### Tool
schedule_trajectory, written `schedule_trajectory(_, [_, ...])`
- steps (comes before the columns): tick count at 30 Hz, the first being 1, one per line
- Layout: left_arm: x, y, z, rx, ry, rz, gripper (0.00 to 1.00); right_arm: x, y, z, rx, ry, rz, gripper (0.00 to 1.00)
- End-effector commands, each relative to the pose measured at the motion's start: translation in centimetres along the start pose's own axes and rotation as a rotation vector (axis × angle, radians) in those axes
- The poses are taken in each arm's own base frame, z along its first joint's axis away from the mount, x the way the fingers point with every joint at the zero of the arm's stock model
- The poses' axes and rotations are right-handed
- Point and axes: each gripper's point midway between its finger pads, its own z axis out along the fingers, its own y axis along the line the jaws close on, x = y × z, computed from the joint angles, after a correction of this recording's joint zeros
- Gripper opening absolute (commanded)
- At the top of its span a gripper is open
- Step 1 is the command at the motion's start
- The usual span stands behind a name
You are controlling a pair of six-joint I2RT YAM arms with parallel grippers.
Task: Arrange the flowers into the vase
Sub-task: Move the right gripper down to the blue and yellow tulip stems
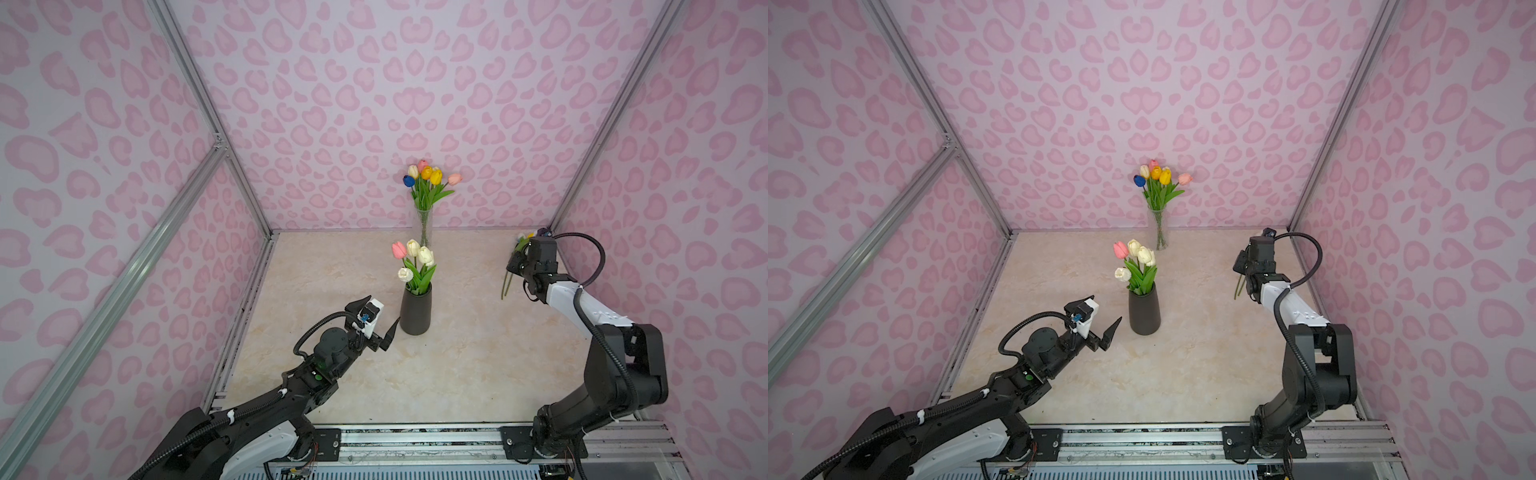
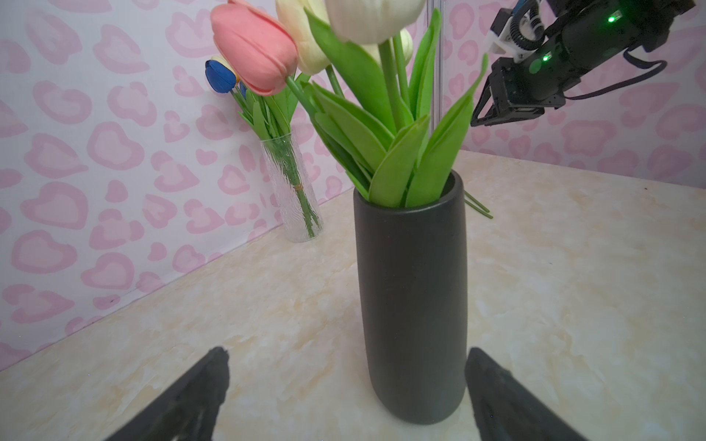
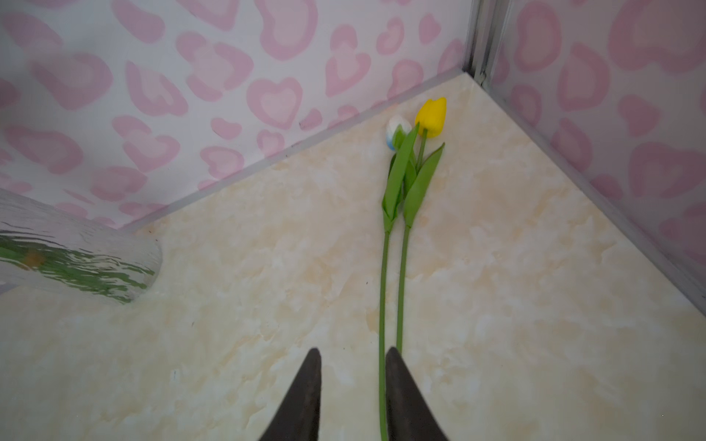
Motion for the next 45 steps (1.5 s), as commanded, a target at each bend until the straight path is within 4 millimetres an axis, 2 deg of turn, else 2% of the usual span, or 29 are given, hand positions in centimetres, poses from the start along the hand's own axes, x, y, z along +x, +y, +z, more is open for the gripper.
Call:
schedule_trajectory(1, [-1.1,-0.1,0.2,0.01,-0.033,-0.007,0.97,3.8,-1.2,1.7,0.053,0.193,-0.054,0.27])
schedule_trajectory(4, [-0.9,0.0,0.2,0.003,-0.027,-0.002,0.97,4.8,-1.9,3.5,0.08,0.257,-0.044,0.23])
schedule_trajectory(7, [-0.8,0.2,0.2,-0.007,-0.023,0.002,0.97,5.3,-1.6,4.9,0.048,0.277,-0.039,0.22])
schedule_trajectory(13, [-0.5,0.0,0.5,0.002,-0.011,0.001,0.97,5.5,-2.6,7.1,0.112,0.333,-0.056,0.27])
schedule_trajectory(17, [-0.4,-0.1,0.6,0.007,-0.007,-0.002,0.97,6.3,-3.0,9.0,0.138,0.384,-0.081,0.27])
schedule_trajectory(20, [-0.4,-0.2,0.6,0.01,-0.006,-0.002,0.97,6.1,-3.2,9.9,0.156,0.393,-0.085,0.27])
schedule_trajectory(32, [-0.4,0.0,0.5,0.001,-0.007,0.005,0.97,6.9,-3.1,11.9,0.153,0.442,-0.115,0.26])
schedule_trajectory(40, [-0.6,0.0,0.3,0.0,-0.009,0.006,0.97,8.6,-3.0,12.6,0.122,0.544,-0.1,0.23])
schedule_trajectory(42, [-0.7,0.0,0.2,0.002,-0.014,0.007,0.97,8.8,-2.9,12.6,0.117,0.552,-0.102,0.18])
schedule_trajectory(45, [-0.7,0.1,0.2,-0.004,-0.011,0.008,0.97,8.9,-2.0,12.5,0.076,0.549,-0.118,0.03])
